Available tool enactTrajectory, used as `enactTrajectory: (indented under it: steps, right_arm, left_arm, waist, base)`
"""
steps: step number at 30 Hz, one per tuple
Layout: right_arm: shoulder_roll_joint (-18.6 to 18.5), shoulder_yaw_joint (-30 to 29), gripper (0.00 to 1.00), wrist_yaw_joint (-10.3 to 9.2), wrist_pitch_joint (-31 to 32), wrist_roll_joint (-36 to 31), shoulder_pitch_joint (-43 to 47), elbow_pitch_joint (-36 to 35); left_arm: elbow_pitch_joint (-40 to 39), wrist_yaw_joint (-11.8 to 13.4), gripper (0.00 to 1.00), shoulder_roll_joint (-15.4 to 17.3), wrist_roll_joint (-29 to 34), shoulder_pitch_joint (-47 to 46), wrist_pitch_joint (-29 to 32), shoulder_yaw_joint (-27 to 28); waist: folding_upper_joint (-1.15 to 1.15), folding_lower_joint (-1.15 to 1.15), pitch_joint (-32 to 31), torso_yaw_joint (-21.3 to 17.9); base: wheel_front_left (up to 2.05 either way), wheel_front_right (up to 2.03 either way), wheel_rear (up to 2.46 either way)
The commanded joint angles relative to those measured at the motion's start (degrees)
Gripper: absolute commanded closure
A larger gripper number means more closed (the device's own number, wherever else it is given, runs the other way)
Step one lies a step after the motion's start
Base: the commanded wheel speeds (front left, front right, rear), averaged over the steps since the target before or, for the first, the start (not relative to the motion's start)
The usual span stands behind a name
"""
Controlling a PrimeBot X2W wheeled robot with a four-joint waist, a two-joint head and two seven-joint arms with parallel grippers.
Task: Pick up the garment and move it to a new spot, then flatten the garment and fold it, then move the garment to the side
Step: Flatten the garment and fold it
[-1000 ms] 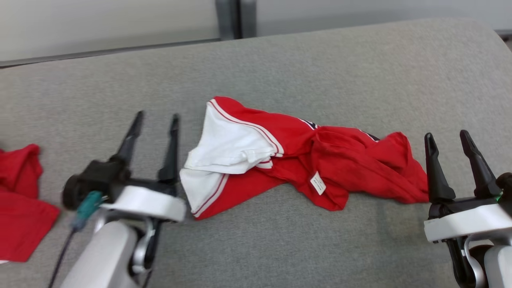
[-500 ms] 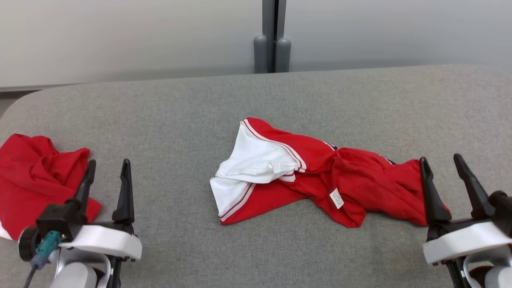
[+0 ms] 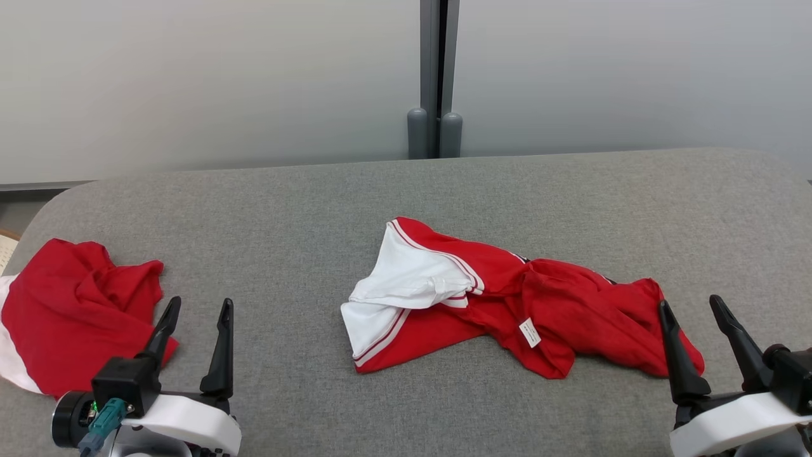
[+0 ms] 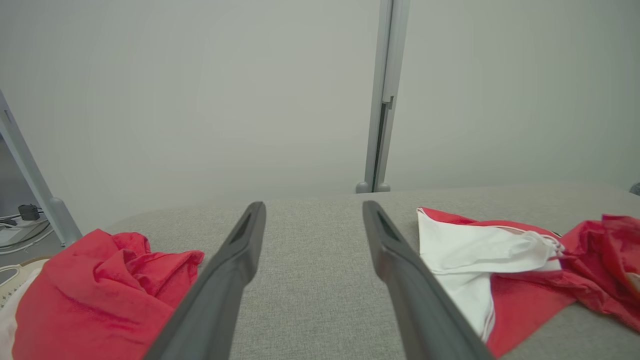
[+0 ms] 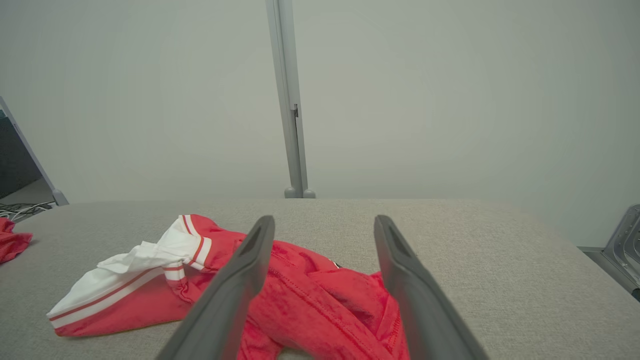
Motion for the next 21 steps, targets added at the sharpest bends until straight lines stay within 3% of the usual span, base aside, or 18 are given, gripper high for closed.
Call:
enactTrajectory:
  steps: [1,21]
  right_arm:
    - [-0.05,-0.02,0.0,-0.02,0.2,0.25,0.57,-0.35]
    - [-0.49,-0.12,0.0,-0.02,1.4,0.66,-0.92,0.56]
  left_arm:
    - [-0.5,0.16,0.0,0.51,0.44,0.5,0.26,-0.08]
    - [-3.63,1.71,0.0,-0.34,0.54,-0.87,1.97,-1.71]
  waist:
    - [0.0,0.0,-0.13,0.06]
    - [0.0,0.0,1.91,1.48]
  base:
    - [0.0,0.0,0.0]
    - [0.0,0.0,0.0]
